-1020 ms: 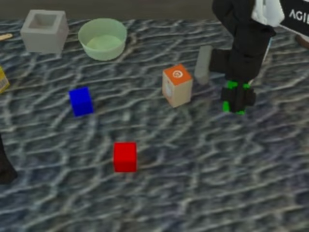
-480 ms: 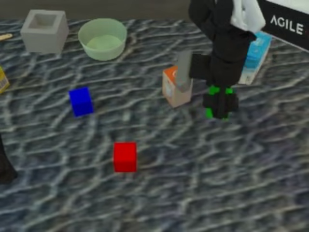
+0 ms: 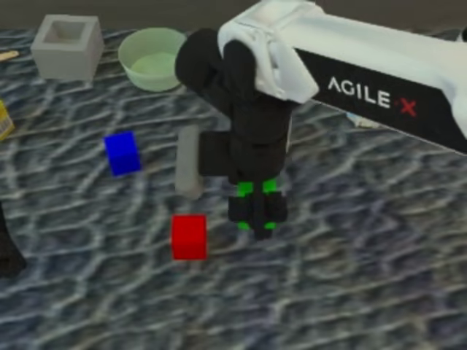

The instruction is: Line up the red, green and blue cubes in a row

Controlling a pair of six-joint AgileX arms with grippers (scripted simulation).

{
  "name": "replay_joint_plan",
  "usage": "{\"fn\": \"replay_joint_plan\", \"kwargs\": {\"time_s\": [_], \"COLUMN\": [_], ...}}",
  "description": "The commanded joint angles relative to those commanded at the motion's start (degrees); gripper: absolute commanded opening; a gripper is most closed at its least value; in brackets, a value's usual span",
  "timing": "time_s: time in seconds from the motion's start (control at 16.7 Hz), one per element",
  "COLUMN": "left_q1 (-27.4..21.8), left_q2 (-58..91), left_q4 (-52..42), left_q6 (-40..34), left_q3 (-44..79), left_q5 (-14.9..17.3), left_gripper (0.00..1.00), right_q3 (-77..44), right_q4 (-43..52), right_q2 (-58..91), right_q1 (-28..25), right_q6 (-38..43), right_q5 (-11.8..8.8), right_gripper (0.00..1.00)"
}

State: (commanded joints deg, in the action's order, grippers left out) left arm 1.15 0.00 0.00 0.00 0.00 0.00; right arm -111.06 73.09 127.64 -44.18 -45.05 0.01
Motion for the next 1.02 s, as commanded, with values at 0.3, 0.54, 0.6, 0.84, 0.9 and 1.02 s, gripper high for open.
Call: {"fn": "replay_joint_plan", "kwargs": {"time_s": [0.3,0.54,0.6,0.84,0.9,1.02], "left_q1": [0.0,0.0,0.0,0.0,0.0,0.0], "left_q2": [0.0,0.0,0.0,0.0,0.0,0.0], "left_q4": [0.0,0.0,0.0,0.0,0.0,0.0], "left_q6": [0.0,0.0,0.0,0.0,0.0,0.0], "left_q3": [0.0,0.0,0.0,0.0,0.0,0.0], "left_q5": [0.0,0.0,0.0,0.0,0.0,0.0], "left_gripper": [1.00,1.00,1.00,1.00,1.00,1.00], "right_q3": [0.1,5.0,6.8,11.5,11.5,11.5], "right_q4": [-0.2,-6.4,-8.7,-14.2,-14.2,-14.2], "right_q2": [0.2,1.1,1.5,2.7,2.7,2.7], "right_q1": [-0.2,-0.2,-0.2,-0.4,-0.4,-0.4], "right_q6": [0.2,0.3,0.3,0.3,0.3,0.3], "right_q5": [0.0,0.0,0.0,0.0,0.0,0.0], "right_gripper": [0.00,0.00,0.00,0.00,0.00,0.00]}}
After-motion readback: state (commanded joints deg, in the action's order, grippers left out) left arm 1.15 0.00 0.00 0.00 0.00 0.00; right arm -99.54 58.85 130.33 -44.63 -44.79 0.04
